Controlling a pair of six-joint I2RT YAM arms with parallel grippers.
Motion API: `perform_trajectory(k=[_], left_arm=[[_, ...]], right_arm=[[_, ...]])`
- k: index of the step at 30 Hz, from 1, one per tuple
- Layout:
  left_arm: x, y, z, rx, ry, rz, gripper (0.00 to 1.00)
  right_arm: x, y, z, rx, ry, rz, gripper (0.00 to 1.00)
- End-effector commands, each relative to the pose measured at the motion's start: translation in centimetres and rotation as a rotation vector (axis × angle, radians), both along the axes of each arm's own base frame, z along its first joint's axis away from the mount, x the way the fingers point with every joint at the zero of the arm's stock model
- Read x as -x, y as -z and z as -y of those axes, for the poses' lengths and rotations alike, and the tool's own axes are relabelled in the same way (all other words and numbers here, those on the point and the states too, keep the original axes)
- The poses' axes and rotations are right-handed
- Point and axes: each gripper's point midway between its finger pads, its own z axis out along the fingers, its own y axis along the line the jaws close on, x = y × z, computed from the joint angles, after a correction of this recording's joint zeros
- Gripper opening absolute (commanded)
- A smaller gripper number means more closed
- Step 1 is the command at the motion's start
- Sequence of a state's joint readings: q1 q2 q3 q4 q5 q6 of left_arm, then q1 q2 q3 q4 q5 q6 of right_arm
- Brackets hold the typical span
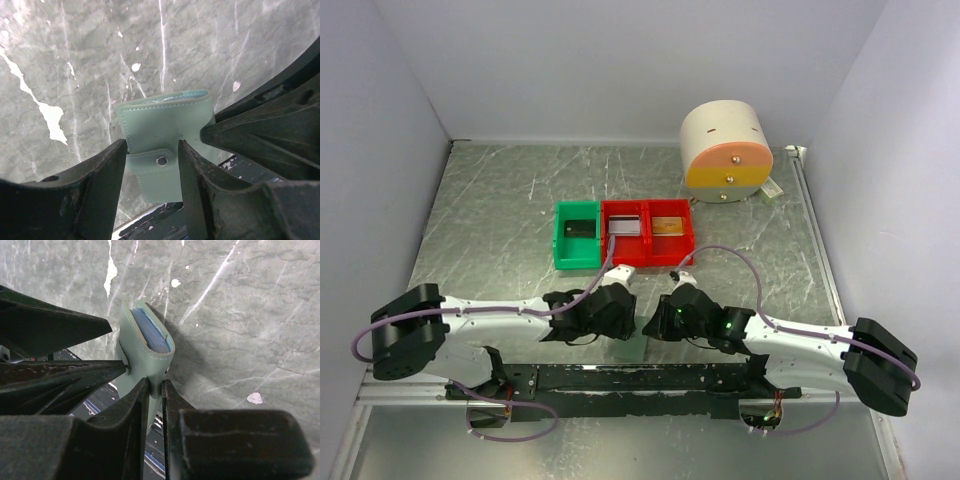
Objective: Take the credit cards out of the card holder
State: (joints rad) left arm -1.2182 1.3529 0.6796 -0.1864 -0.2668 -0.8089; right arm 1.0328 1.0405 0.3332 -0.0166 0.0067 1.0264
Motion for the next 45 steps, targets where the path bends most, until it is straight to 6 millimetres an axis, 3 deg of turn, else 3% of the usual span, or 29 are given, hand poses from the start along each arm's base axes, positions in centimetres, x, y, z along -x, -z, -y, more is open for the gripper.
perform_trajectory(k=[1, 6, 10, 14, 23, 32, 38, 41, 45], left_arm=[[1.0, 0.8, 0.8, -0.002, 0.039, -0.034, 0.58], [1.8, 1.5, 1.3, -0.015, 0.082, -0.059, 0.6], [1.3, 2.8, 0.3, -0.092, 0.021, -0.066, 0.57], [0.6, 3.5, -0.7, -0.146, -0.05, -0.051, 0.46], [0.7, 3.0, -1.0, -0.125, -0.057, -0.036, 0.28], [0.9, 2.1, -1.4, -0.046, -0.073, -0.022, 0.22], [1.0, 1.5, -1.6, 0.001, -0.07, -0.014, 0.26], [1.1, 1.6, -1.6, 0.004, -0.071, -0.015, 0.25], [1.0, 2.0, -1.6, -0.007, -0.082, -0.018, 0.23]], right_arm=[[-0.5, -1.0, 0.0, -0.005, 0.007, 0.027, 0.15], [-0.6, -1.3, 0.1, -0.01, 0.017, 0.031, 0.15], [-0.5, -1.8, -0.4, -0.03, 0.003, 0.03, 0.15], [-0.3, -2.0, -0.6, -0.035, -0.014, 0.023, 0.15], [-0.5, -2.0, -0.3, -0.031, 0.003, 0.026, 0.15], [-0.6, -1.2, -0.1, 0.011, 0.006, 0.022, 0.15], [-0.7, -0.9, -0.2, 0.016, 0.005, 0.018, 0.16], [-0.2, -0.8, -0.7, 0.002, -0.021, -0.006, 0.22], [0.9, -0.4, -1.7, -0.054, -0.048, -0.071, 0.42]])
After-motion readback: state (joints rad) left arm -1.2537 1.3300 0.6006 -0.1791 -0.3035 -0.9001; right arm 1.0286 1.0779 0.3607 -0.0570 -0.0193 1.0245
